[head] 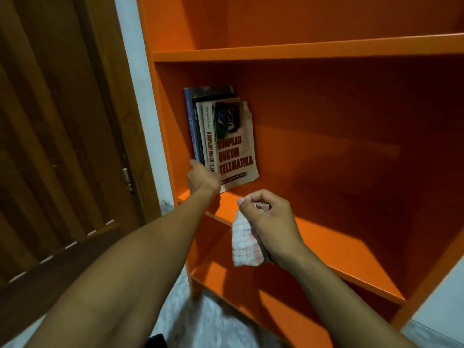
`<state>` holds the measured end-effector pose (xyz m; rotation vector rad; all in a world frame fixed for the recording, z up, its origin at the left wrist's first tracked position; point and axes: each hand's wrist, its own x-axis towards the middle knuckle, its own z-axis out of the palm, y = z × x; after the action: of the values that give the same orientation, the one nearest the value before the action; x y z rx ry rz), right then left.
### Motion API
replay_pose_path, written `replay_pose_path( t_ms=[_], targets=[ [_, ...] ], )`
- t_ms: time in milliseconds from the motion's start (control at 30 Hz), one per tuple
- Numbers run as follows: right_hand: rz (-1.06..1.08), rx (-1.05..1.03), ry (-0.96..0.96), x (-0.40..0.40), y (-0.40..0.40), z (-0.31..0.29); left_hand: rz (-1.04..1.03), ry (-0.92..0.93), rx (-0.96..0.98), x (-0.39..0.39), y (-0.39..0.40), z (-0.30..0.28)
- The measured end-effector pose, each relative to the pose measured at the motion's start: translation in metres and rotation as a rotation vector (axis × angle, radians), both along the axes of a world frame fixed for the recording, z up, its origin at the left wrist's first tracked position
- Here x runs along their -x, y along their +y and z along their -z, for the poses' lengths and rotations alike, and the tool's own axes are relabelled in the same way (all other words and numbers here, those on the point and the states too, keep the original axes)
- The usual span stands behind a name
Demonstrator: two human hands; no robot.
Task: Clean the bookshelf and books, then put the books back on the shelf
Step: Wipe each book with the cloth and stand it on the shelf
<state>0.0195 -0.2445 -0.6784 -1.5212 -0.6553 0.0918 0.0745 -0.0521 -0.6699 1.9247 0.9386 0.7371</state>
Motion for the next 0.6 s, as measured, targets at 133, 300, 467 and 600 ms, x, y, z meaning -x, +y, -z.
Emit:
replay_pose_path(
  t_ms=[133,300,467,600],
  targets=[
    [-0.003,-0.014,0.002,0.0,-0.001,-0.001,-0.019,-0.014,0.024,-0.009,0.001,-0.001],
    [0.006,-0.014,0.009,0.003,-0.005,-0.002,0.097,-0.066,-0.006,0.007,0.005,0.004],
    [-0.035,-0.004,0.038,0.024,-0.003,0.002,0.187,-0.064,-0.195,0.073,0.003,0.011],
    [-0.102,0.06,0.095,0.054,-0.003,0.011,0.229,-0.095,-0.324,0.144,-0.002,0.032]
  ],
)
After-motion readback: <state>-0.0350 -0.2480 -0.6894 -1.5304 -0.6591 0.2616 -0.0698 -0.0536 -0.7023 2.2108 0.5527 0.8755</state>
